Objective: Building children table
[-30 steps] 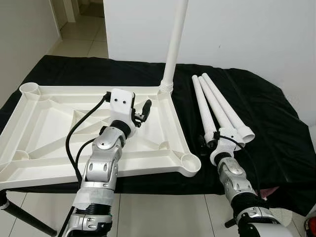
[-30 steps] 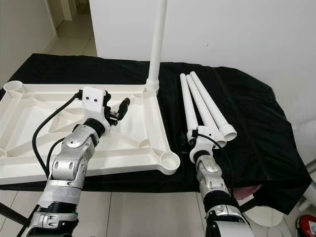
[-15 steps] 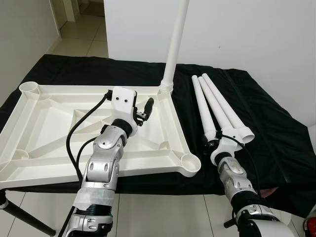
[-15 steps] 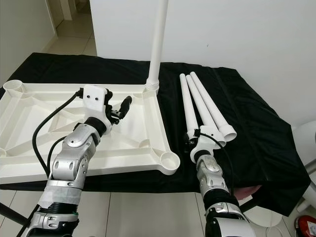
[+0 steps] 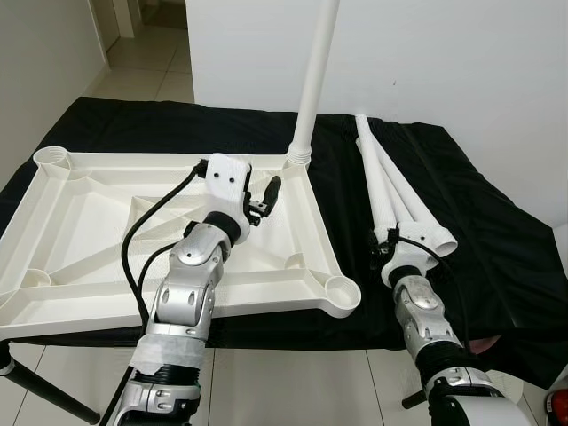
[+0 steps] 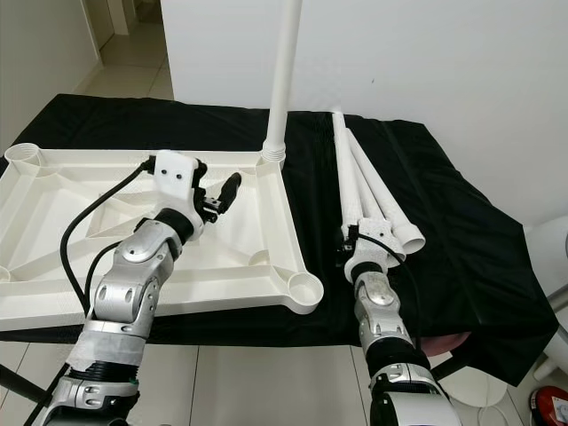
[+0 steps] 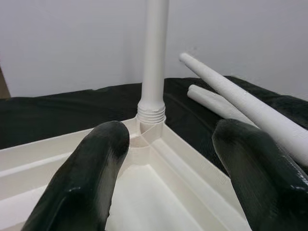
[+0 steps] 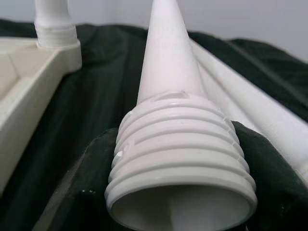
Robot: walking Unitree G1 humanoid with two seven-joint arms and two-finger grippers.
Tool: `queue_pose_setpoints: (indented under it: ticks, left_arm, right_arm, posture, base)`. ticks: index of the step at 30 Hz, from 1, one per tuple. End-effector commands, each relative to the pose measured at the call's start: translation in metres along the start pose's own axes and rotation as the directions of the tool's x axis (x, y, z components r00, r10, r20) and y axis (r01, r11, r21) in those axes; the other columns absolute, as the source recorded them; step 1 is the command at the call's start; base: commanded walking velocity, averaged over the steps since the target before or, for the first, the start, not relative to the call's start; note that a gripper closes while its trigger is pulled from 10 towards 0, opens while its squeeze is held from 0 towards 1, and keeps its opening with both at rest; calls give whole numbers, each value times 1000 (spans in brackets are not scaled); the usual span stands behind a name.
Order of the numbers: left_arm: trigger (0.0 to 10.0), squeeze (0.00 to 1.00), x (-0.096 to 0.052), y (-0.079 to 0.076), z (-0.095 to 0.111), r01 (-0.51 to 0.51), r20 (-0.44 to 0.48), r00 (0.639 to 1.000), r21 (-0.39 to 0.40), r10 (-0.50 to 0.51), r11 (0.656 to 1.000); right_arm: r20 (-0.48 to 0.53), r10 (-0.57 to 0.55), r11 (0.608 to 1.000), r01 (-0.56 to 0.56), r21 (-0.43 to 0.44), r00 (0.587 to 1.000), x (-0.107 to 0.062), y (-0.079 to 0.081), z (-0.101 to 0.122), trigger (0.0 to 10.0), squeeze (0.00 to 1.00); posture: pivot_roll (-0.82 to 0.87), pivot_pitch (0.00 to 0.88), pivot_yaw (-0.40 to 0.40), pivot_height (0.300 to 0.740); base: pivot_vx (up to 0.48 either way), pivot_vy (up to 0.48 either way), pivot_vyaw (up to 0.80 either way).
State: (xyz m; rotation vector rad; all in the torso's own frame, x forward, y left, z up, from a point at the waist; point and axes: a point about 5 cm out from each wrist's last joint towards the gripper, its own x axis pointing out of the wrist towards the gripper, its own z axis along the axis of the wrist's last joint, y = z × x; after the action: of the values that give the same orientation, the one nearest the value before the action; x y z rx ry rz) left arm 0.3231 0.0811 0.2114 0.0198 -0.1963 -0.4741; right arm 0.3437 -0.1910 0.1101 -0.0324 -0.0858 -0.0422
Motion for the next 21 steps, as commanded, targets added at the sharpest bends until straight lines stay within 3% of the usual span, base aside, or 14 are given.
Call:
queue_pose_setpoints:
  ticks: [1,9,11,14,16,17,20,21]
  left_arm:
    - [10000,0,4,-5,3,31,-1,1000,-10,-31,999]
    - [10000,0,9,-3,15,70,39,997,-8,-70,998]
    - [10000,0,12,-1,24,92,67,994,-15,-91,996]
    - [10000,0,12,-2,30,118,85,989,-2,-117,993]
    - [10000,0,10,-5,37,175,106,979,-2,-174,985]
    - [10000,0,10,-5,37,175,106,979,-2,-174,985]
    - [10000,0,5,-6,46,229,122,967,-26,-225,973]
    - [10000,0,5,-6,46,229,122,967,-26,-225,973]
  right_arm:
    - [80,2,1000,-3,10,997,0,-2,12,10000,0]
    - [269,0,995,-28,100,963,6,0,48,10000,0]
    - [392,7,994,-50,98,920,10,4,77,10000,0]
    - [455,27,990,-87,112,890,12,8,94,10000,0]
    - [564,72,981,-162,110,822,11,16,125,10000,0]
    - [564,72,981,-162,110,822,11,16,125,10000,0]
    - [664,118,971,-225,77,738,4,24,158,10000,0]
    - [664,118,971,-225,77,738,4,24,158,10000,0]
  posture:
    - [-8,0,-100,740]
    - [-4,0,-97,740]
    - [-8,0,-96,740]
    - [-7,0,-96,740]
    - [-6,0,-96,740]
    - [-6,0,-96,740]
    - [-4,0,-95,740]
    - [-4,0,-95,740]
  base:
    - [0,0,0]
    - [0,0,0]
    - [0,0,0]
    - [0,0,0]
    - [0,0,0]
    - [0,0,0]
    - [0,0,0]
    - [0,0,0]
